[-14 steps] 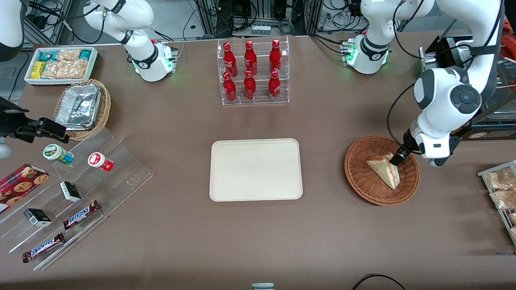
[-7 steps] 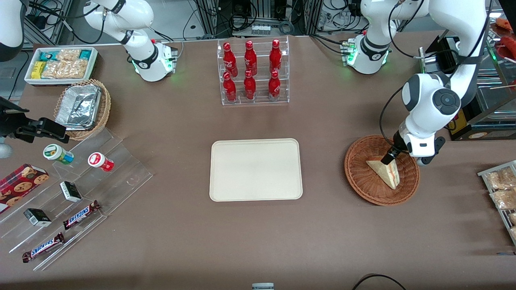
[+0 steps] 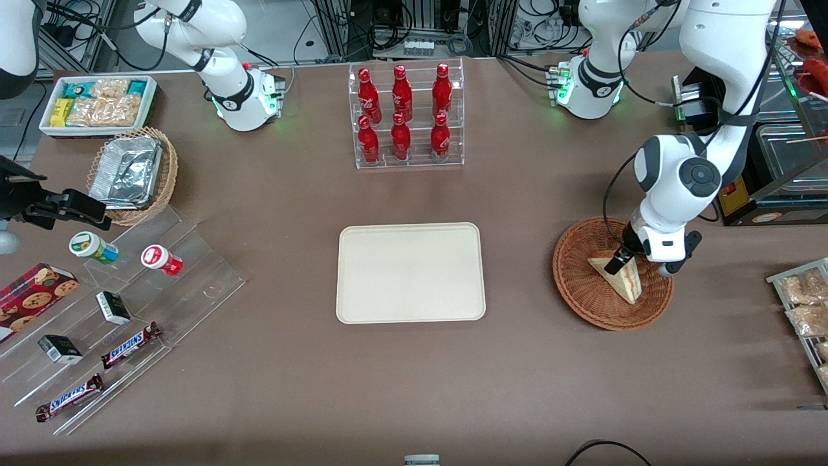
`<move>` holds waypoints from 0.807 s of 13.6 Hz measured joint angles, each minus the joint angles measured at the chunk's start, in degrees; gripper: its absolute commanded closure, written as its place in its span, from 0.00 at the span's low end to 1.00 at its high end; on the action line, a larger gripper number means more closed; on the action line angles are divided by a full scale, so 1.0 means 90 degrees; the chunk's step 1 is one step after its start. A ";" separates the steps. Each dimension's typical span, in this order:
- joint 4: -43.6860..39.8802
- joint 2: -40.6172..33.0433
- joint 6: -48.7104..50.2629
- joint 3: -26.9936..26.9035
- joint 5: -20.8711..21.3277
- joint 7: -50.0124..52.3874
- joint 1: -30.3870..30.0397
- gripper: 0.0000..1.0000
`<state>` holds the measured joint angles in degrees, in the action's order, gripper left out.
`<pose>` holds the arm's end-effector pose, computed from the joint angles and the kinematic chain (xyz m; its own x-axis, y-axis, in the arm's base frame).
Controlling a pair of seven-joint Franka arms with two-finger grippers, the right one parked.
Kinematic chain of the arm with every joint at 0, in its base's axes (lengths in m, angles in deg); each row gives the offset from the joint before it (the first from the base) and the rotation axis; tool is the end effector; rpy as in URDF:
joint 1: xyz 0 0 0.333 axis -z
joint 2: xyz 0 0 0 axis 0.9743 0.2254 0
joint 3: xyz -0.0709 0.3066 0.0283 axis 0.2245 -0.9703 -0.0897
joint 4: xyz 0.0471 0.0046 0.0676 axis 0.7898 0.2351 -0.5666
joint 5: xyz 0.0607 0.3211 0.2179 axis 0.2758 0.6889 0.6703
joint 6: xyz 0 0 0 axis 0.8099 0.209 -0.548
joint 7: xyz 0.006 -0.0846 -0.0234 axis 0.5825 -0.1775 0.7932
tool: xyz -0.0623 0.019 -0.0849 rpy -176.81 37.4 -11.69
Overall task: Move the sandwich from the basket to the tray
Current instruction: 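Lower the left gripper and close it on the wrapped sandwich, then lift the sandwich and carry it over the cream tray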
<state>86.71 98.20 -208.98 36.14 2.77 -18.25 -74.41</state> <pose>0.5219 -0.0373 0.2401 0.6971 0.7143 0.0611 0.7106 -0.6998 0.0739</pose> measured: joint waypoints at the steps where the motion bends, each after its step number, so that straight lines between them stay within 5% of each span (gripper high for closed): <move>1: -0.0033 0.0014 -0.0001 0.0002 0.0000 0.0025 0.0000 0.93; 5: -0.0351 0.0014 0.0321 0.0160 0.0001 0.0067 0.0001 1.00; 11: -0.1625 -0.0287 0.2762 0.0461 0.0022 0.0061 0.0152 1.00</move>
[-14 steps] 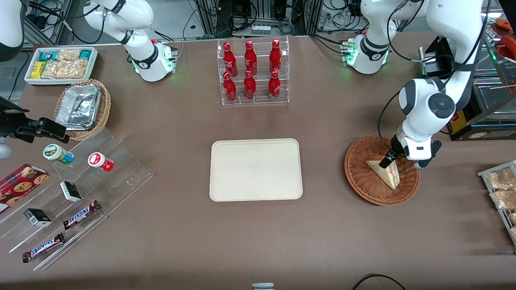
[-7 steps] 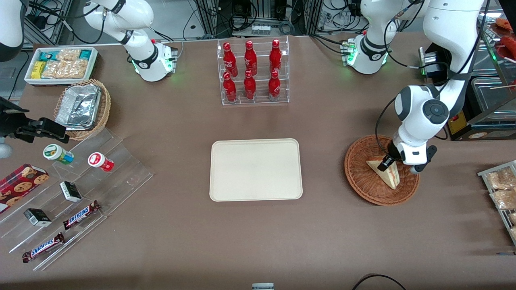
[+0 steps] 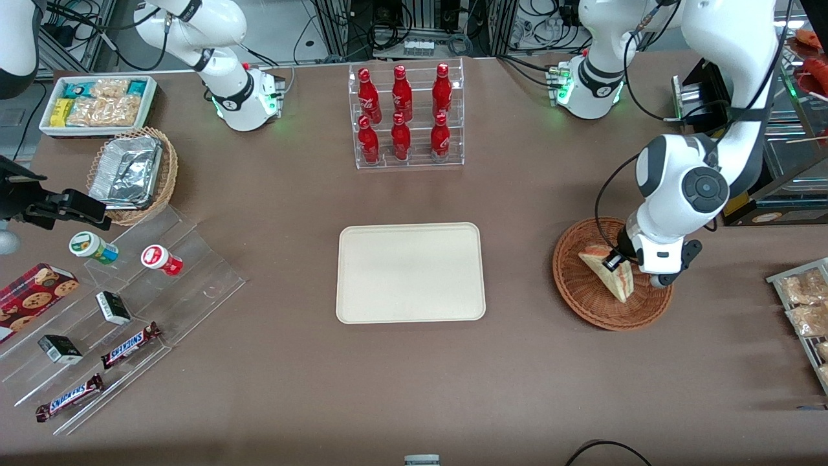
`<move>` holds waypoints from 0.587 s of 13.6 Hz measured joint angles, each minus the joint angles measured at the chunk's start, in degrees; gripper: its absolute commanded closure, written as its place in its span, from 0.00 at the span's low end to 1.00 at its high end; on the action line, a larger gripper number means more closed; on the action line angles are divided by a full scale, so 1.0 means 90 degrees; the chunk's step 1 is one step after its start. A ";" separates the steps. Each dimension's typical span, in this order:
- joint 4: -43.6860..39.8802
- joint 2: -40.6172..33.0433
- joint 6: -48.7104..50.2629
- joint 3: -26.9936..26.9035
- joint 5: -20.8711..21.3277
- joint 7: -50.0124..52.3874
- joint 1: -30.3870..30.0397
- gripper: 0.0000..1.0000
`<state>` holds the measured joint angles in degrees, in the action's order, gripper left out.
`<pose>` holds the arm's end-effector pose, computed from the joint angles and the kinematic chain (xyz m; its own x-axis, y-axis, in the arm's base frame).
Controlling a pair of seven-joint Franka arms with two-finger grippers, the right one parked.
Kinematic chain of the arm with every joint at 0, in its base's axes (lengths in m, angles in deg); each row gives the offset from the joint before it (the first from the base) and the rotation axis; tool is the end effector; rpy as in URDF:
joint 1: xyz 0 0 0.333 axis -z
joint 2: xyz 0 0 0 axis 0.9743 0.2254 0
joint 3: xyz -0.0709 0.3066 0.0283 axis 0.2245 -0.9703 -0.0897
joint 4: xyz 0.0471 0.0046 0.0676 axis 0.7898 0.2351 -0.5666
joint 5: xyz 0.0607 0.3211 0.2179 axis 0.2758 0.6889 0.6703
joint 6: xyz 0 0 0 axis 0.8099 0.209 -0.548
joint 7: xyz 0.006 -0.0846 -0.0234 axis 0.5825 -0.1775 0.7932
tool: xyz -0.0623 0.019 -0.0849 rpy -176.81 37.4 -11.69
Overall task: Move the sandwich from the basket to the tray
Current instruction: 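Lift the sandwich and carry it over the cream tray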
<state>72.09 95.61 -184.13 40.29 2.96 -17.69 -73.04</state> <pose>0.5601 -0.0930 0.3283 0.7582 0.6514 -0.0293 0.6510 -0.7587 -0.0231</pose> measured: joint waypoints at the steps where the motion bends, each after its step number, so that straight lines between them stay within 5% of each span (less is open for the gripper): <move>1: -0.0285 -0.0097 0.0514 0.0019 0.0000 0.0000 0.0133 1.00; 5: -0.1512 -0.0263 0.2163 0.0078 0.0000 0.0080 0.1066 1.00; 8: -0.1781 -0.0178 0.2334 0.0126 0.0002 0.0338 0.2223 1.00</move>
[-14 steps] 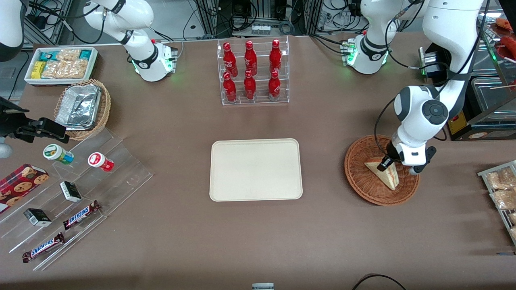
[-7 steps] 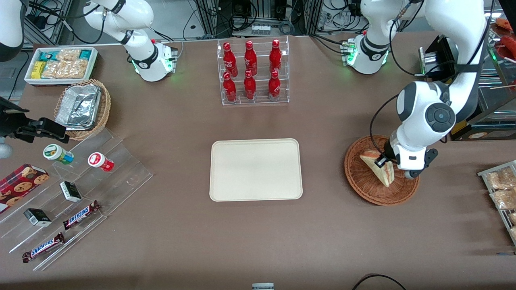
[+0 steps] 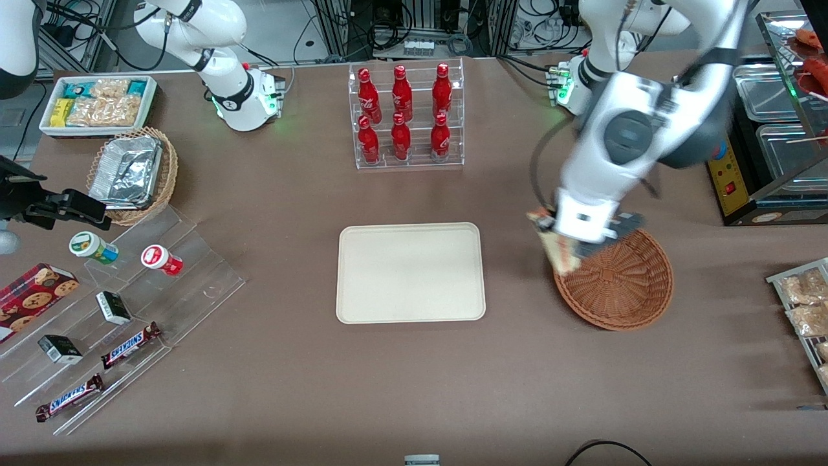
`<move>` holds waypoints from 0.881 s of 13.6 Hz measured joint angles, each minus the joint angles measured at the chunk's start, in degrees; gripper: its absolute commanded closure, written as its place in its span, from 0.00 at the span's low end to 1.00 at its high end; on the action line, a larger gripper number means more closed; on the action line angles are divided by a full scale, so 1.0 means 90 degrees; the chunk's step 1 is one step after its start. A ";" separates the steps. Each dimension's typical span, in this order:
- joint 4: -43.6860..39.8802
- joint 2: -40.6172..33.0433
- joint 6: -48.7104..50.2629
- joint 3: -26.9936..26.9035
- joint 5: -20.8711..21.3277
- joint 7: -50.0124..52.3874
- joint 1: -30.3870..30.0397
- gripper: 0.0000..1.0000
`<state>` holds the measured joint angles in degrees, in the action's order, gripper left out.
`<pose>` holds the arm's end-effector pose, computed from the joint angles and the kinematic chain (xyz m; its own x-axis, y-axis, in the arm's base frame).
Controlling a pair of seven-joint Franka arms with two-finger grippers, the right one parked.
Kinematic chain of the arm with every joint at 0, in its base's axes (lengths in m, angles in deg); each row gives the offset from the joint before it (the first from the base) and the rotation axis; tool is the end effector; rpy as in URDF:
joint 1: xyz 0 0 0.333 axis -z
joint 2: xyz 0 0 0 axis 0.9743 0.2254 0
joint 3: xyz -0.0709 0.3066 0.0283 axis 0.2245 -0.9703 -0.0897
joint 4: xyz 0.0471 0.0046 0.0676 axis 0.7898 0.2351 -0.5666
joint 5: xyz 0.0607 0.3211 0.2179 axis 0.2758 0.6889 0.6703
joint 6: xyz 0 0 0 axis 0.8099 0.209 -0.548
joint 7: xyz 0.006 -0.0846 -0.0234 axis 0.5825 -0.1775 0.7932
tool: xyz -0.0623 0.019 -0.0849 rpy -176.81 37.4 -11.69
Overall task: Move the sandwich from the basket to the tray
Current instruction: 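Lift the sandwich and carry it over the cream tray, then lower the sandwich onto the tray and open the left gripper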
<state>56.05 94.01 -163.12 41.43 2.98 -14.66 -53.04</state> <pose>0.5129 -0.2998 0.4406 0.9198 0.3875 -0.0610 0.3831 -0.9208 -0.0730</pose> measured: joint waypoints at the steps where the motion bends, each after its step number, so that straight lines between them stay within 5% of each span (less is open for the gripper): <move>1: -0.0059 0.0112 -0.0023 0.0011 -0.0001 0.0060 0.0356 1.00; 12: -0.2447 0.3390 -0.1369 -0.0006 0.0330 0.1090 0.2105 1.00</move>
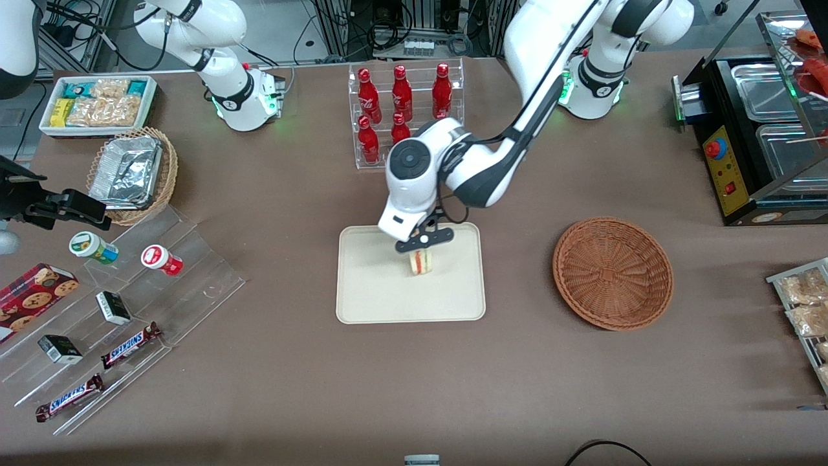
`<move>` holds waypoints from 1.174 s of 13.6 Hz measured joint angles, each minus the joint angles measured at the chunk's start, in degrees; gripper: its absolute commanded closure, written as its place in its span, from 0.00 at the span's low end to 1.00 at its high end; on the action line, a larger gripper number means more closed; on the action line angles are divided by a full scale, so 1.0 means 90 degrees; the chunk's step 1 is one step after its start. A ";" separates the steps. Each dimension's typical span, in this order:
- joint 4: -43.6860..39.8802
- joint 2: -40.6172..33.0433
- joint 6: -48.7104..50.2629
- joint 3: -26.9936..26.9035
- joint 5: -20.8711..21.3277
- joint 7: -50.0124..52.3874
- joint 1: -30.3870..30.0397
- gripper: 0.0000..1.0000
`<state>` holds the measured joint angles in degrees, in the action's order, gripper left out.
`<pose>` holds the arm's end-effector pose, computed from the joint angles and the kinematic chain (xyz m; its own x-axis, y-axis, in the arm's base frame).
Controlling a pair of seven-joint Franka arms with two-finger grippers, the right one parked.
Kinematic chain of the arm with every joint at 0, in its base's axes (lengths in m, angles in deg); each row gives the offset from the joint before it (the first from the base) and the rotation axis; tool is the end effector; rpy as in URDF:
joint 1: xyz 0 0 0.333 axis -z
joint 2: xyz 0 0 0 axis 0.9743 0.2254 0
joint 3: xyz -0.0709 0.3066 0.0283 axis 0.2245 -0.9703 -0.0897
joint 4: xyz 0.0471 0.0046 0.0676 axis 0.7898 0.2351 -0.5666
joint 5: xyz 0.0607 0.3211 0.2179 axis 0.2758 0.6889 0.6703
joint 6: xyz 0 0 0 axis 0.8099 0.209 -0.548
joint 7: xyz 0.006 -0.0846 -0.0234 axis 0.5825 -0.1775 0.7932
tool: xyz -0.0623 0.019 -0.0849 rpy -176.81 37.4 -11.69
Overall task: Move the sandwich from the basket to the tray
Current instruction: 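Lower the sandwich onto the tray and open the left gripper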
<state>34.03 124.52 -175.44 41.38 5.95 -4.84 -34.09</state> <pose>0.4807 -0.5357 0.2835 0.9723 0.2323 -0.0275 0.2320 -0.9726 -0.0135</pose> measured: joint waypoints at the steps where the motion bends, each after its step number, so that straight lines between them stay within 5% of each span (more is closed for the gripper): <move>1: -0.0167 0.0175 -0.0039 -0.0001 0.0154 0.0019 0.0054 1.00; 7: -0.0399 0.0816 -0.0516 -0.0013 0.0639 0.0131 0.0250 1.00; 8: -0.0424 0.0817 -0.0523 -0.0014 0.0656 0.0131 0.0262 0.77; 9: -0.0429 0.0818 -0.0525 -0.0015 0.0670 0.0131 0.0263 0.15; 10: -0.0437 0.0818 -0.0530 -0.0018 0.0672 0.0131 0.0263 0.01; 16: -0.0672 0.0603 -0.0183 -0.0078 0.0680 0.0154 0.0253 0.01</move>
<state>27.98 129.95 -177.09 40.68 12.08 -3.46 -31.81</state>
